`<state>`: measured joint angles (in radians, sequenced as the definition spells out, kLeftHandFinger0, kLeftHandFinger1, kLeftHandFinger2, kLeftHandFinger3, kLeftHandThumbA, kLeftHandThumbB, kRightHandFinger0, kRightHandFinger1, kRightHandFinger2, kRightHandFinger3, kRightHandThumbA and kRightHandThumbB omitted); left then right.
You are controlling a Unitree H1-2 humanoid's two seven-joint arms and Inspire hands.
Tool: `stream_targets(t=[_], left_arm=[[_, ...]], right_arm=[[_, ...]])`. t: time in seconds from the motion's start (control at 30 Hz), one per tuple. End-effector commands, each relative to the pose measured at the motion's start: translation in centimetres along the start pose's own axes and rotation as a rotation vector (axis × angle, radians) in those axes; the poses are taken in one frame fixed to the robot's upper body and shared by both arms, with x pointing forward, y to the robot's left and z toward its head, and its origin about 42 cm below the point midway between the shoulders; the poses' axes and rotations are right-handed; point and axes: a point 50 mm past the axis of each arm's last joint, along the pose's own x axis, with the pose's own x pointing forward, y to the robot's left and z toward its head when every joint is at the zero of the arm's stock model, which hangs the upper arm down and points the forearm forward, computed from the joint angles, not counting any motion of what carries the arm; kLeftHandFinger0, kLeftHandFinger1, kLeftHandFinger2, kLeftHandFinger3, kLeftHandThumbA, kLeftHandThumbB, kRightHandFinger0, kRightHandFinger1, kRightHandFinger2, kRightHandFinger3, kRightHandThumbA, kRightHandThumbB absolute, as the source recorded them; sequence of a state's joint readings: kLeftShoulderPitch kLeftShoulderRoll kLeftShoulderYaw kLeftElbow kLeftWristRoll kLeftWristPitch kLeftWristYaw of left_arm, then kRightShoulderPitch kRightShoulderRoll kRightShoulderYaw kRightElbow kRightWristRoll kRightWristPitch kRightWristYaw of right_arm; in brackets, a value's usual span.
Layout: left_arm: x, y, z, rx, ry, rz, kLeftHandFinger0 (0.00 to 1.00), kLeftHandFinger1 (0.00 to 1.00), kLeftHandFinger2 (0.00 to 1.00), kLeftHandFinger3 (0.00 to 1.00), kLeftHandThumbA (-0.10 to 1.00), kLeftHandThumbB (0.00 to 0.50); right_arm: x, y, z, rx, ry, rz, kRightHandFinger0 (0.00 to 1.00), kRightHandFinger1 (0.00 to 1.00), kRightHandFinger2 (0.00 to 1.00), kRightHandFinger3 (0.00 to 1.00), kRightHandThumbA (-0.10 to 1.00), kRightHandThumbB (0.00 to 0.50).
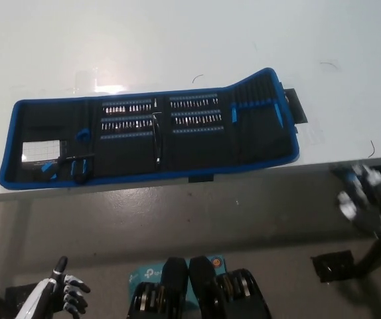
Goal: The robot uses its right hand to lift an edge of the toolkit kept in middle of the desk and make one fold in it
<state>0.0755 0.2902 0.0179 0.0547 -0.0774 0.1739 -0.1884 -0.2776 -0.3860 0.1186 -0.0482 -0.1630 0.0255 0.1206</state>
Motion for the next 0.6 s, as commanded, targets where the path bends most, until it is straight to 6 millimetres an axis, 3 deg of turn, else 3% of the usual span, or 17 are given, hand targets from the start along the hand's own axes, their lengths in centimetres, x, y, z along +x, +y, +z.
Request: stream_targets(t=[0.0,0.03,0.13,0.17,0.27,0.3,0.33,0.4,0.43,0.5,0.57], left_arm=[[0.1,0.2,1.2,0.002,-0.036,-0.016,0.33,0.31,0.28,0.37,1.00,0.500],[0.1,0.2,1.2,0.006,-0.039,-0.019,0.34,0.32,0.29,0.37,1.00,0.500],[0.1,0.2,1.1,0.005,-0.044,-0.018,0.33,0.31,0.28,0.37,1.00,0.500],[0.0,0.1,1.0,0.001,-0.042,-0.016,0.31,0.31,0.28,0.37,1.00,0.500],[-0.2,0.0,0.9,-0.002,-0.034,-0.014,0.31,0.32,0.28,0.36,1.00,0.500],[-0.3,0.0,0.8,-0.003,-0.033,-0.015,0.35,0.33,0.29,0.37,1.00,0.500],[-0.5,-0.2,0.9,-0.006,-0.029,-0.007,0.37,0.33,0.28,0.36,1.00,0.500],[-0.4,-0.2,0.7,-0.004,-0.039,-0.013,0.37,0.32,0.29,0.36,1.00,0.500],[-0.4,-0.2,0.7,-0.004,-0.038,-0.013,0.37,0.32,0.30,0.37,1.00,0.500],[-0.3,-0.2,0.7,-0.006,-0.038,-0.007,0.38,0.32,0.30,0.36,1.00,0.500],[-0.3,-0.2,0.8,-0.008,-0.037,-0.008,0.39,0.33,0.31,0.37,1.00,0.500]], right_arm=[[3.0,-1.9,5.9,-0.085,-0.150,0.068,0.12,0.16,0.31,0.70,0.14,0.219],[3.8,-2.1,7.2,-0.100,-0.193,0.074,0.13,0.17,0.32,0.67,0.13,0.223],[4.5,-2.4,8.2,-0.094,-0.207,0.078,0.12,0.16,0.31,0.66,0.11,0.222],[5.9,-2.5,9.0,-0.073,-0.227,0.031,0.29,0.36,0.48,0.70,0.16,0.261],[7.0,-2.4,8.7,-0.071,-0.218,-0.020,0.43,0.57,0.61,0.75,0.23,0.261],[7.5,-2.4,8.7,-0.075,-0.197,-0.045,0.49,0.71,0.76,0.82,0.23,0.269],[8.1,-2.3,8.5,-0.074,-0.181,-0.069,0.55,0.79,0.82,0.85,0.21,0.274],[8.8,-2.2,8.1,-0.078,-0.140,-0.092,0.77,0.95,0.94,0.95,0.22,0.295],[9.0,-2.2,8.0,-0.081,-0.130,-0.095,0.84,1.00,0.98,1.00,0.23,0.300],[10.0,-2.1,7.5,-0.098,-0.083,-0.087,0.97,1.00,1.00,1.00,0.30,0.317],[10.3,-2.1,7.3,-0.106,-0.056,-0.076,1.00,1.00,1.00,1.00,0.34,0.330]])
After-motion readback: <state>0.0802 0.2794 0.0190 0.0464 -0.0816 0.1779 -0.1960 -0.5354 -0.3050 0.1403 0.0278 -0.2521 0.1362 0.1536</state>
